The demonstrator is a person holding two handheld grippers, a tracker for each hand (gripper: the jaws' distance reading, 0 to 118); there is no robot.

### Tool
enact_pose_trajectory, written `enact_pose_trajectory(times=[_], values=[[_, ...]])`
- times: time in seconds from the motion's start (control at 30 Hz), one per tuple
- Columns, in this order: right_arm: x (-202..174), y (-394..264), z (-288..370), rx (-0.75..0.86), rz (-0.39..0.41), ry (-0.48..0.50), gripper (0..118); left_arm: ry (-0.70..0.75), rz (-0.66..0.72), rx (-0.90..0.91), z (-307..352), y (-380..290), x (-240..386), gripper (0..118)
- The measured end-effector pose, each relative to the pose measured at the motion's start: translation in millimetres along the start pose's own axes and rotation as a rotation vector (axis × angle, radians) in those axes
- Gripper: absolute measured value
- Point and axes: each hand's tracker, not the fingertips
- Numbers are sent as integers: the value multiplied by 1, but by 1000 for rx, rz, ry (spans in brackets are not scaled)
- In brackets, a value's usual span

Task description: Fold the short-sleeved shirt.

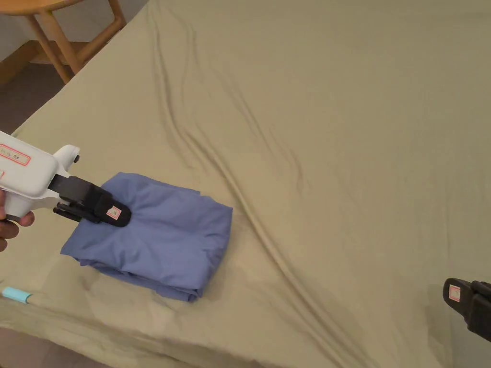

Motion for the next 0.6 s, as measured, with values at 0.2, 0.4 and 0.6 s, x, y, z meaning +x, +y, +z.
enact_pose_trajectory(times=[0.2, 0.4, 0.6], values=[[-5, 1, -11, -16, 17, -11, 0, 126, 31, -9, 47, 26, -35, 12], [-8, 8, -13, -14, 28, -9, 0, 161, 83, -46, 21, 20, -73, 17], [0, 16, -5, 17, 11, 7, 0, 141, 110, 32, 21, 5, -81, 57]])
